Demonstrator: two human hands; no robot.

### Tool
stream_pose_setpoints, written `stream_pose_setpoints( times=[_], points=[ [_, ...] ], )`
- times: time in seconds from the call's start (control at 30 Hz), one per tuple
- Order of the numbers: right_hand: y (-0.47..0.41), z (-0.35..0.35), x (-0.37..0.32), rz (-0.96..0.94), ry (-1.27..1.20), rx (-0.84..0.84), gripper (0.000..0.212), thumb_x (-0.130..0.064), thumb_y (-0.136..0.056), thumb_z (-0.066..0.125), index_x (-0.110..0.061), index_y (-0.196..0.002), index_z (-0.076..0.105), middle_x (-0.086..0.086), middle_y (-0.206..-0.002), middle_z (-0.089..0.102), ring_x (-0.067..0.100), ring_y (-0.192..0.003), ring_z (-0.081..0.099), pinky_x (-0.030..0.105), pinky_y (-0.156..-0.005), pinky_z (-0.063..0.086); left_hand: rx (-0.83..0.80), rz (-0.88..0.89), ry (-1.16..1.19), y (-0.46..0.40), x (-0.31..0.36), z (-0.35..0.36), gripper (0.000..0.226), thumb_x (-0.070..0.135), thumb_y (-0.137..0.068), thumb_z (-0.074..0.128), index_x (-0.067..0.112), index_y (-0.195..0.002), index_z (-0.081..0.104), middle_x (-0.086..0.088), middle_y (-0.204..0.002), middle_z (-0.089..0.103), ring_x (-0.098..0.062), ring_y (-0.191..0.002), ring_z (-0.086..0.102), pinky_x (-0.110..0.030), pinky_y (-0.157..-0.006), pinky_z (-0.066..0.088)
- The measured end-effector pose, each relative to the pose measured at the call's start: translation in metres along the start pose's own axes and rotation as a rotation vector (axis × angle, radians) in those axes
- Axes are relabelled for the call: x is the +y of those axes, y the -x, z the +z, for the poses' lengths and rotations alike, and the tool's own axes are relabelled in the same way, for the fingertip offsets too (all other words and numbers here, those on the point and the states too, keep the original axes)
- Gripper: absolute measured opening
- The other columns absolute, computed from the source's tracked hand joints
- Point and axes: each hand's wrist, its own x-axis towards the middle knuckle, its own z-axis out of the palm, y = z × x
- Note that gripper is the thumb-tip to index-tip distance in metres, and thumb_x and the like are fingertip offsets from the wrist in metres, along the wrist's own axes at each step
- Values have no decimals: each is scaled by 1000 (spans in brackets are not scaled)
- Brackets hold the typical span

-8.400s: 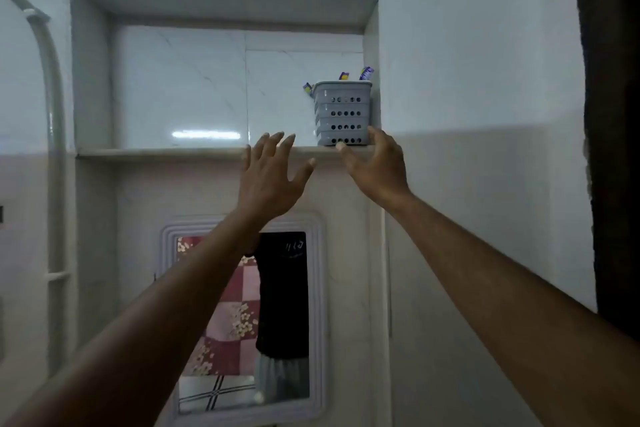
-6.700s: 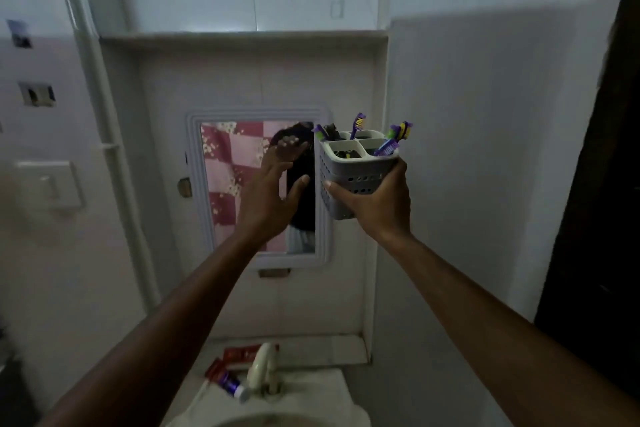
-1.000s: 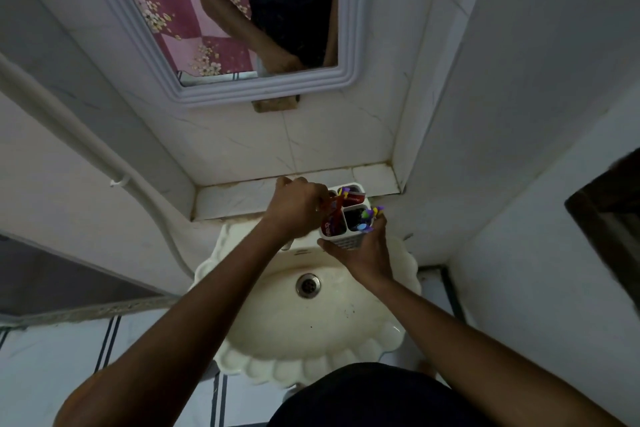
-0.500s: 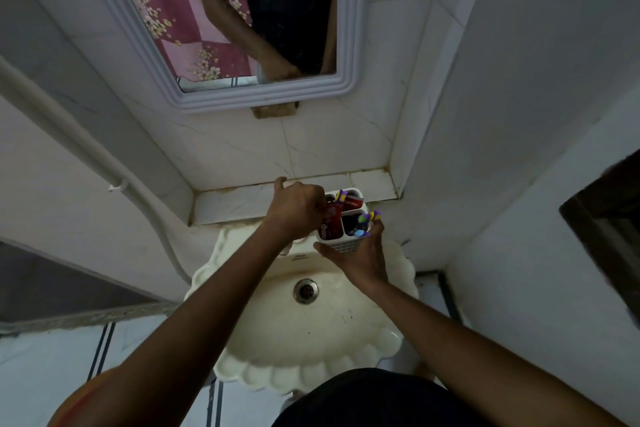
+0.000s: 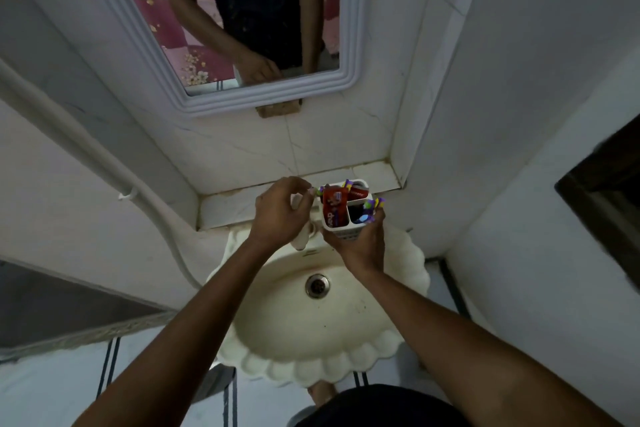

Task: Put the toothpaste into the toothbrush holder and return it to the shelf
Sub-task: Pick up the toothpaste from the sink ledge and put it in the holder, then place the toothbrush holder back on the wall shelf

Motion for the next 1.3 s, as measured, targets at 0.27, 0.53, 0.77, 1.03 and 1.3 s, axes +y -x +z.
stream_pose_setpoints(
  times=[0.27,0.53,0.77,1.03,1.3],
  points=[
    [-1,-17,-37,-66,-59,79,133,-50,-58,112,-25,-168,42,-2,-150,71,26,-138,71,38,-109,59,-2,64,-1,-3,2,-27,32,41,-102,68,18,-124,72,0,-126,73,-17,-115,68,-46,-101,56],
    [2,-81,-118,-288,-170,131,127,-67,-51,101,-22,-159,51,-3,-145,74,21,-128,74,40,-104,63,148,116,45,-4,66,-61,33,44,-102,68,19,-123,73,1,-124,73,-16,-114,69,-46,-99,57],
    [12,-156,-198,-486,-257,136,126,-68,-51,104,-21,-156,52,-7,-138,70,18,-123,71,31,-96,58,356,225,10,3,145,-105,37,44,-102,68,16,-127,72,-1,-124,75,-17,-112,71,-43,-95,59],
    [33,-249,-288,-676,-346,217,132,-93,-43,95,-25,-149,54,2,-140,70,26,-126,72,53,-102,67,516,380,-89,7,239,-169,42,44,-105,63,16,-136,68,-5,-131,72,-18,-116,67,-45,-97,58],
    [72,-341,-394,-853,-468,221,122,-90,-36,97,-25,-132,57,-1,-130,74,23,-117,76,49,-101,67,637,492,-121,-3,322,-237,57,61,-98,54,23,-140,63,-2,-139,67,-21,-124,64,-53,-105,56]
  ],
)
